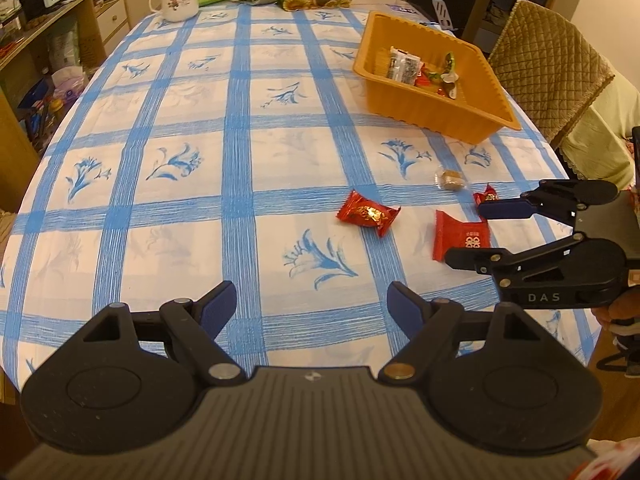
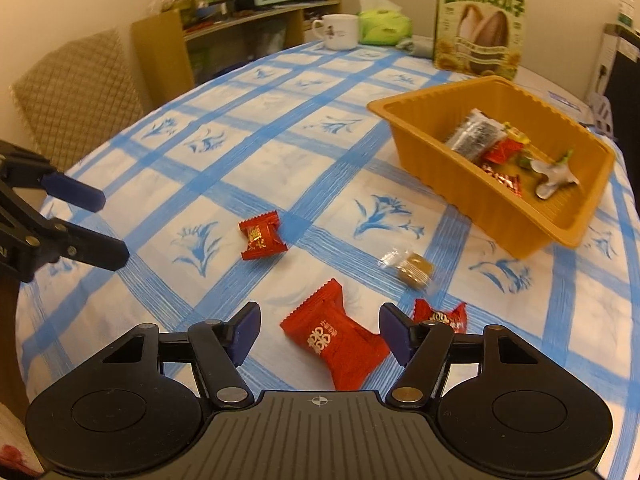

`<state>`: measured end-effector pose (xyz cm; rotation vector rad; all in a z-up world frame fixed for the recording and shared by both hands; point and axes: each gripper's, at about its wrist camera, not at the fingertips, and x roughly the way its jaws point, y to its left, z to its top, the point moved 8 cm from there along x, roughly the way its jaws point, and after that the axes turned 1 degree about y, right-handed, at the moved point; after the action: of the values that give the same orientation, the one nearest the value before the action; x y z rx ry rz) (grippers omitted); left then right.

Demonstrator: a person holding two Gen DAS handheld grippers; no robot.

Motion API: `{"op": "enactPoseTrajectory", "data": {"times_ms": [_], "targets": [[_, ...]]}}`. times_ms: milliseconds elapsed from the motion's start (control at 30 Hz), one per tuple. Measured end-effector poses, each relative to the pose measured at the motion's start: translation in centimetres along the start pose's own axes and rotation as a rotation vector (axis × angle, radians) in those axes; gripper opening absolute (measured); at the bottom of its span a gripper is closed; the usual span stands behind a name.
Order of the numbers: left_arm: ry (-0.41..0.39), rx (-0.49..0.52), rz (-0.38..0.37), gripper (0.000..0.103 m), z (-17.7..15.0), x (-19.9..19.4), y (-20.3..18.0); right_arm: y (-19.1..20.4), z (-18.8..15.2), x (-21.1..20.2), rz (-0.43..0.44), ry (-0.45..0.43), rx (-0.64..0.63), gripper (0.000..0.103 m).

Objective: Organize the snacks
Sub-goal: 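Lower the right tool onto the large red packet and close it, then grasp the small red candy with left tool while right tool holds red packet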

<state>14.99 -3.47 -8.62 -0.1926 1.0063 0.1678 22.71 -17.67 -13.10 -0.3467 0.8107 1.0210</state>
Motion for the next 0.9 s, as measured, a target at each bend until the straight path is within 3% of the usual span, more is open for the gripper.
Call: {"op": "enactPoseTrajectory", "data": {"times_ms": [300,400,433,900], "targets": [[0.008,-0.018,0.012,0.081,0.0,0.5,0.0,0.2,-1.1,0.9,0.023,0.044,-0.025,0.054],[0.011,-0.013,0.008,0.081,0.2,0.8,-0.3,-0.3,-1.0,0.8,0.010,0.038,-0.003,0.040],[0.011,-0.011,0.005,0.081,0.3,0.8,-0.4,-0.4,-1.0,0.7,0.006,0.036,0.002,0.031],[0.023,0.019,-0.066,0.078,1.9,3.7,-3.1,-3.4,-0.1,-4.0,-0.045,-0.069,0.188,0.027]]}}
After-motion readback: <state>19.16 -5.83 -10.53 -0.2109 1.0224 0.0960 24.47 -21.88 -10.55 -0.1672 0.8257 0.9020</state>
